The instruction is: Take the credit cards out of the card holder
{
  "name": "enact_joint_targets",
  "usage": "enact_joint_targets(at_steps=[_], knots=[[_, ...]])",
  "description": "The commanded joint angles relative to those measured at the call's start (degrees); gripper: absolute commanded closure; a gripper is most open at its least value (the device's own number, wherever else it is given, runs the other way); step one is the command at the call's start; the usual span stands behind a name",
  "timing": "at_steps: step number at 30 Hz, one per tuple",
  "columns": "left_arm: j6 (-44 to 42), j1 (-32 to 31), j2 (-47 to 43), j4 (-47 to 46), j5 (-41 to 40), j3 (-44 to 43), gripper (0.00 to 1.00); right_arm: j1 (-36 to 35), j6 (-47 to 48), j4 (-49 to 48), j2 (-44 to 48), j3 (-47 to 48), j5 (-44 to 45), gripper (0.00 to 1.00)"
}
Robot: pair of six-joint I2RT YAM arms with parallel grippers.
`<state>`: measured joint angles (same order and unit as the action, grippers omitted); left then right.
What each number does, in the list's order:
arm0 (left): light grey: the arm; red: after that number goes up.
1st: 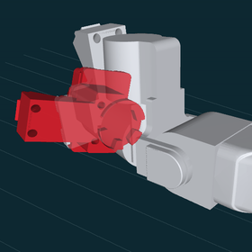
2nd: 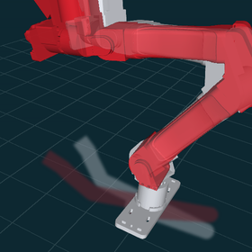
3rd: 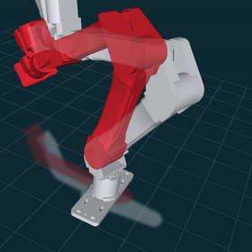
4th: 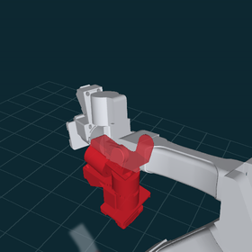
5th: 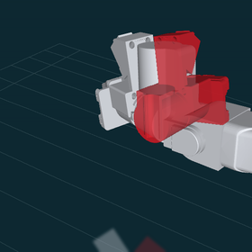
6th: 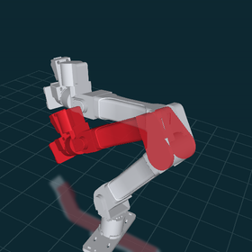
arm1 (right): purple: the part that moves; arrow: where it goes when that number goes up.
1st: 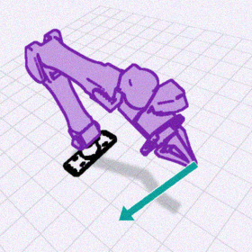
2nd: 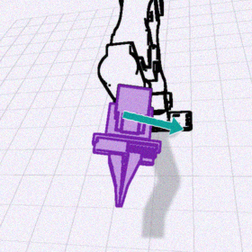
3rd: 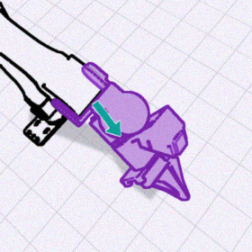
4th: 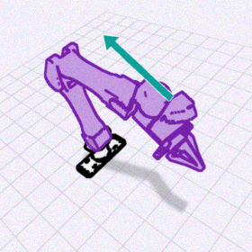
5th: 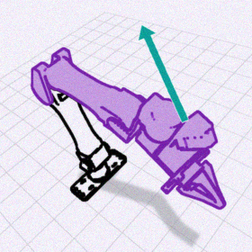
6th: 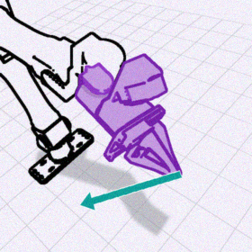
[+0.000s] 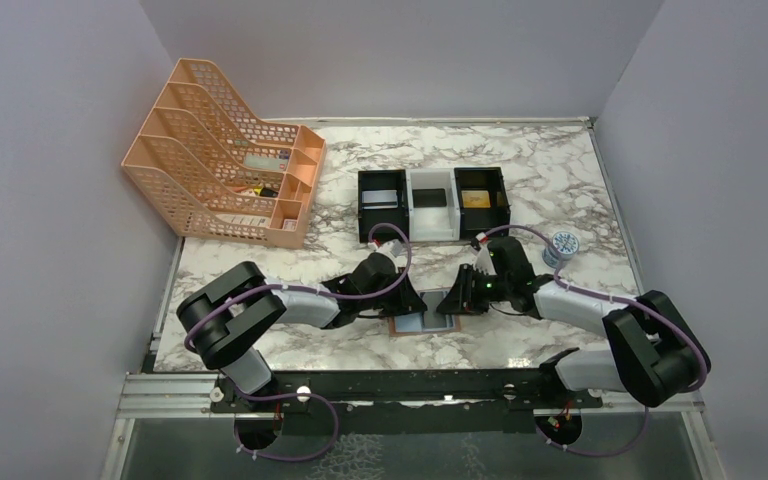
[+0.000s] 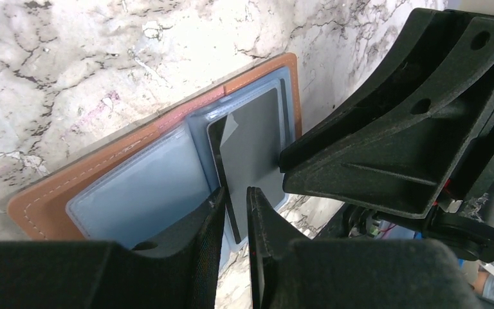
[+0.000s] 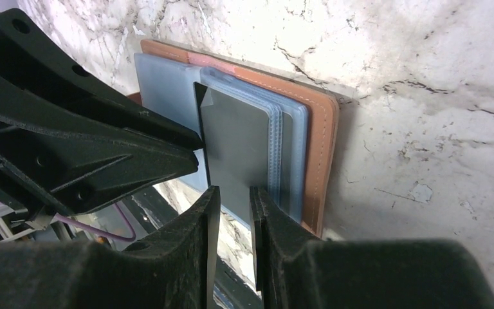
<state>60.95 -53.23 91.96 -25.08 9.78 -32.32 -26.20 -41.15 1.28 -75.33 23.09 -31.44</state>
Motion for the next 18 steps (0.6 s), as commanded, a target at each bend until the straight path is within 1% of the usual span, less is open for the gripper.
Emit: enact_joint_targets(at_steps=[1,3,5,7,12,18], knots=[[1.97,0.03,-1.58,-1.73,-0.04,2.31,0.78,-0.26,1.57,0.89,-2.18,-0.62,3.94,0.75],[3.4,0.07,-2.55,-3.07,-0.87,4.54,0.78,-0.26,1.09,0.39,-2.2,-1.25,4.09,0.75],[4.33,0.05,-2.96,-5.1,-1.01,5.92,0.74,-0.26,0.73,-0.02,-2.02,-1.8,4.18,0.75],[4.64,0.14,-2.48,-5.58,-0.62,5.95,0.72,-0.26,0.7,0.11,-2.01,-1.82,4.1,0.75],[5.04,0.12,-0.41,-6.61,0.46,5.29,0.73,-0.26,0.97,0.72,-1.68,-1.74,4.36,0.75],[4.96,0.05,0.65,-7.58,0.58,4.79,0.78,-0.26,1.0,0.58,-1.51,-1.74,4.46,0.75]])
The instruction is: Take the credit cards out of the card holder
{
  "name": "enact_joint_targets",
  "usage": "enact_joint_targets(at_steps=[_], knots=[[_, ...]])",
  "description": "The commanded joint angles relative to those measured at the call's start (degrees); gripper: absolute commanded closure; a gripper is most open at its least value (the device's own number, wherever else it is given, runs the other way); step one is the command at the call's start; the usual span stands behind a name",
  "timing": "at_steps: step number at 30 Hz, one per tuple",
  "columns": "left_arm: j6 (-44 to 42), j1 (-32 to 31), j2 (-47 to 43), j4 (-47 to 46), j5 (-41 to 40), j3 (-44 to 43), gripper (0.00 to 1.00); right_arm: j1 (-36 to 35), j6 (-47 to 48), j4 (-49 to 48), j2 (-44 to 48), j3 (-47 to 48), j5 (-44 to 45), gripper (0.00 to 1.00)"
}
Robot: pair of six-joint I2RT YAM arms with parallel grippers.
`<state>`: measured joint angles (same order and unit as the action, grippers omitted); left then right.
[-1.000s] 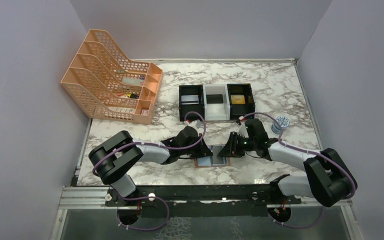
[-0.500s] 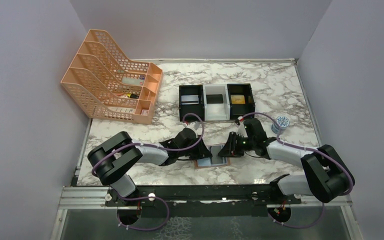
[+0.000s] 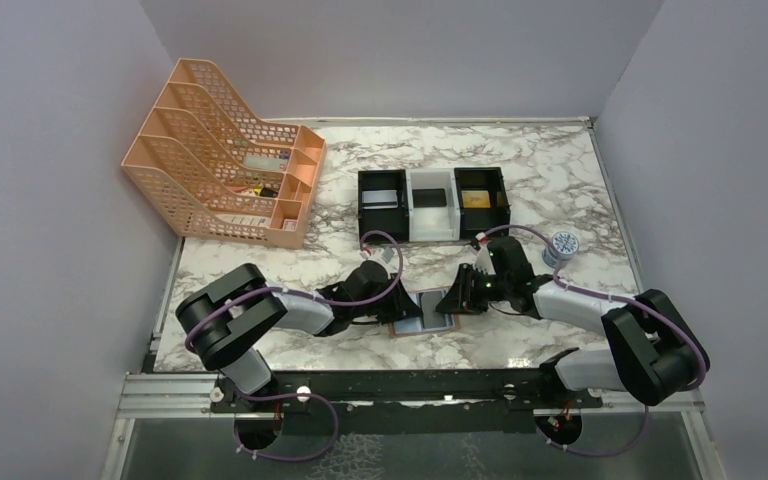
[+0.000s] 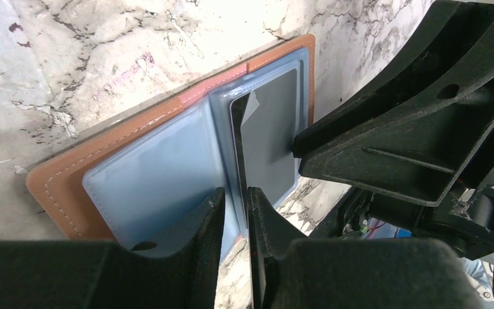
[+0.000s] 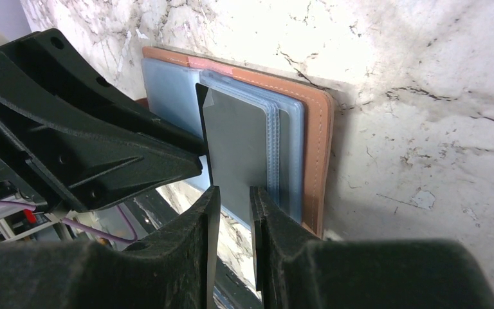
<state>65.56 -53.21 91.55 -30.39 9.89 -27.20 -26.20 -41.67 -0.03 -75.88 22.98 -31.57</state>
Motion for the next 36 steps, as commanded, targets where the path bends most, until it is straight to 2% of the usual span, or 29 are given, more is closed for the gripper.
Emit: enact_joint_targets(at_steps=[1,9,13,18,36], knots=[[0.46,0.09,1.27,-2.52,0.55,-0.22,0.79,-0.26,1.44,1.84,-1.07,-1.63,4.59,0.75],[0.95,0.02,4.48,-6.68,3.01,-0.89,0.8,-0.26,1.24,1.18,-1.61,-1.9,4.03,0.75],[1.49,0.07,4.84,-8.27,3.08,-0.41,0.86,-0.26,1.33,1.3,-1.97,-1.72,4.09,0.75],[2.13,0.25,3.21,-8.34,1.63,1.48,1.0,-0.26,1.33,2.35,-1.46,-1.36,5.36,0.75],[3.18,1.78,-0.16,-8.33,0.08,4.91,1.0,-0.25,1.63,3.83,-1.38,-0.43,7.01,0.75]])
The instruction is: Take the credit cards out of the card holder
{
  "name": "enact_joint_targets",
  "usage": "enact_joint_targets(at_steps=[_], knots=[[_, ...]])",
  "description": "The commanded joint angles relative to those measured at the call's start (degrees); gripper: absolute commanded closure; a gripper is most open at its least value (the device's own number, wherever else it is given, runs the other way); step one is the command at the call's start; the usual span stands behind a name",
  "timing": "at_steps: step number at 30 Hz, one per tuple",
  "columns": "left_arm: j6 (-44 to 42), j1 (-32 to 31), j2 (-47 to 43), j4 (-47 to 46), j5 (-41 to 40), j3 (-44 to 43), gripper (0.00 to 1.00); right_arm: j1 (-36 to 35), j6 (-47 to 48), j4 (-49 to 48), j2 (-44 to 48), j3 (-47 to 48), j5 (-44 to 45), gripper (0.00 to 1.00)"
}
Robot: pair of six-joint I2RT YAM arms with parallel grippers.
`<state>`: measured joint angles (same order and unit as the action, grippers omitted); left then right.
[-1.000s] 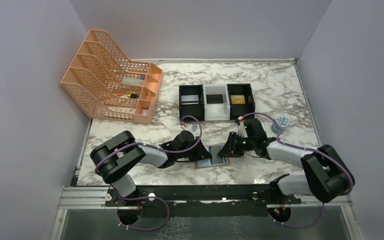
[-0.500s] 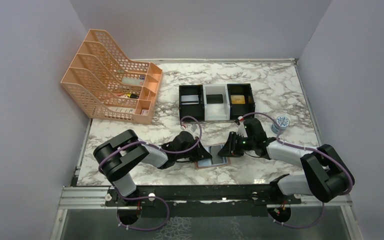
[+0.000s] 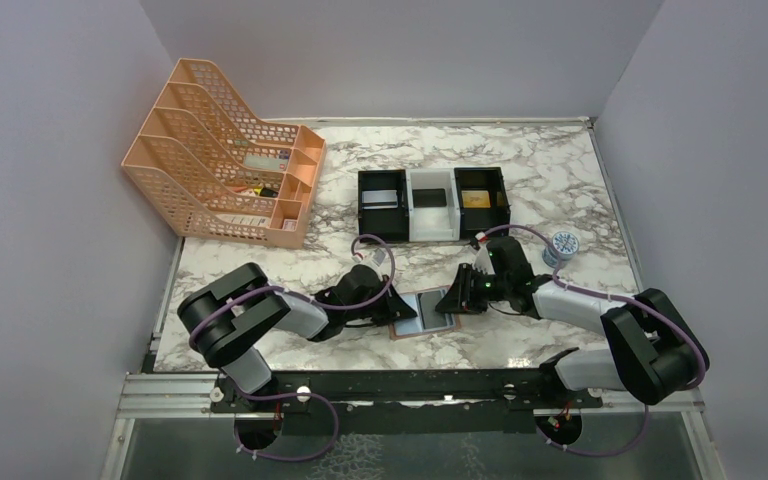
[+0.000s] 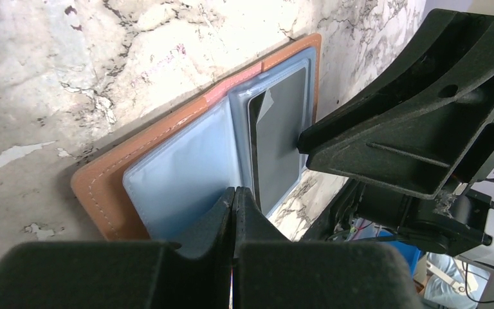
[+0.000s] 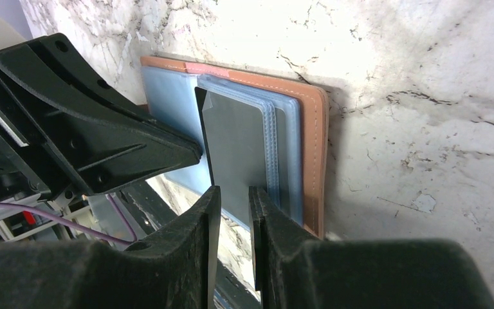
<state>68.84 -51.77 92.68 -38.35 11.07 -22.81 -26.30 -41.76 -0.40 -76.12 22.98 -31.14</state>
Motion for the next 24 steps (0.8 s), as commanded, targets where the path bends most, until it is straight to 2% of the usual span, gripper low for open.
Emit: enact_joint_targets(at_steps=[1,3,6,18,24], knots=[[-0.18,0.35,-1.12,-0.33,-0.84,0.22,0.96,-0.15,1.76,4.23,-1.05,-0.4,6.39,0.75],[-0.47,0.35,-0.6,-0.35,-0.08,-0.81,0.89,-0.15,1.71,4.11,-0.99,-0.39,6.21,0.75],[-1.34,0.27,0.55,-0.62,1.23,-2.72,0.84,-0.15,1.72,4.09,-0.79,-0.48,6.25,0.75],[-0.06,0.21,6.63,-4.15,3.97,-4.6,0.85,-0.15,1.59,3.93,-0.56,-0.58,5.15,0.75],[0.6,0.26,5.8,-5.18,2.86,-2.89,0.83,-0.15,1.95,4.69,-0.26,0.21,4.97,0.75]])
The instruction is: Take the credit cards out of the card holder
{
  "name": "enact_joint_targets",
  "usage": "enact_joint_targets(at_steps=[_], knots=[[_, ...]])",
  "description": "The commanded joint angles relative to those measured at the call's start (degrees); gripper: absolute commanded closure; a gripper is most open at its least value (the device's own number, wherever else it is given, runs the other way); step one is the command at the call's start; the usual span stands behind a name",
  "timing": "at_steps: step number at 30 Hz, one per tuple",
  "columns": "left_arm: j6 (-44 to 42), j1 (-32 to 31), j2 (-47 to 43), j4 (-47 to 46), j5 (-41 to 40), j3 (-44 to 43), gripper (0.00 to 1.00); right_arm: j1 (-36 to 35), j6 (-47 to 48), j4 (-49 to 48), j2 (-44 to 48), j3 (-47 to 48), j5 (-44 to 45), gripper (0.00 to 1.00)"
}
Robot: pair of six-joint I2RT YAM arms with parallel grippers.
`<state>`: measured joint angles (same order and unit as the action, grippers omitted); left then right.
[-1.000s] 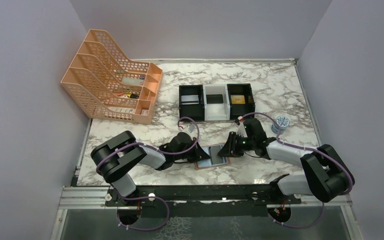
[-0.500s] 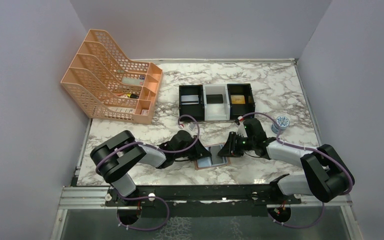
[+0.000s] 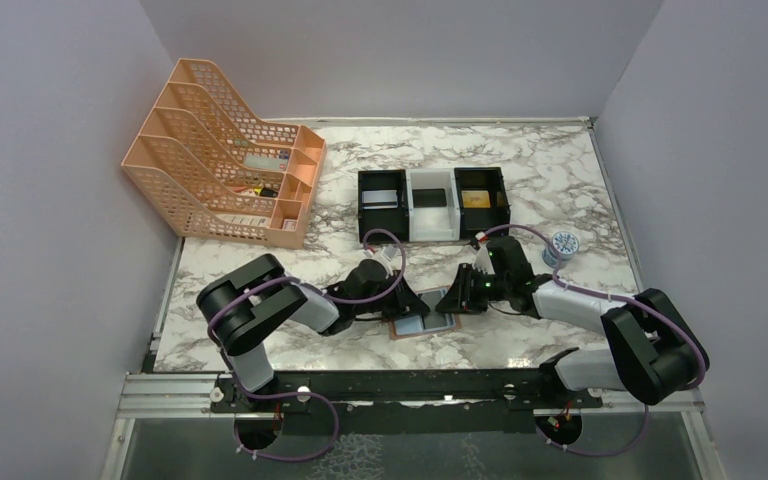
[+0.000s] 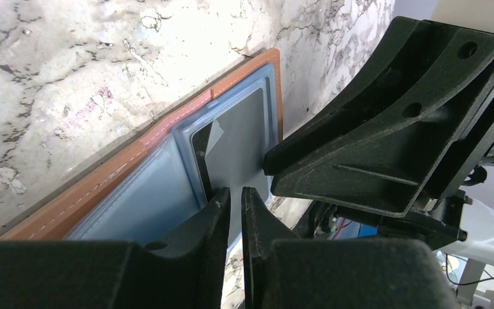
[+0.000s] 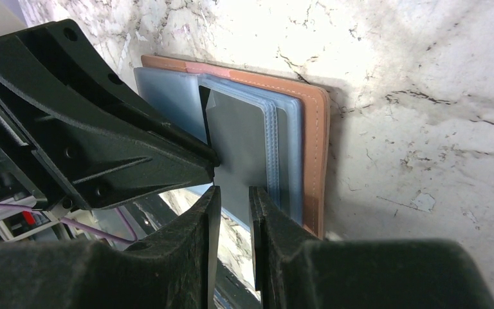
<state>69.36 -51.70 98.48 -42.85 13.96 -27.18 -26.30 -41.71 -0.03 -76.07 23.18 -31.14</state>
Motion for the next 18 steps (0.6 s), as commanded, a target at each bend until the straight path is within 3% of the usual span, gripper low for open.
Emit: enact_joint_targets(at_steps=[1,18], knots=[[-0.05,0.2,-0.34,-0.74,-0.14,1.64,0.83,-0.15,1.9,4.47,-0.3,0.02,4.97,0.75],[1.03,0.2,-1.36,-0.58,-1.03,3.31,0.72,-0.15,3.04,6.34,1.09,2.01,3.63,0.75]])
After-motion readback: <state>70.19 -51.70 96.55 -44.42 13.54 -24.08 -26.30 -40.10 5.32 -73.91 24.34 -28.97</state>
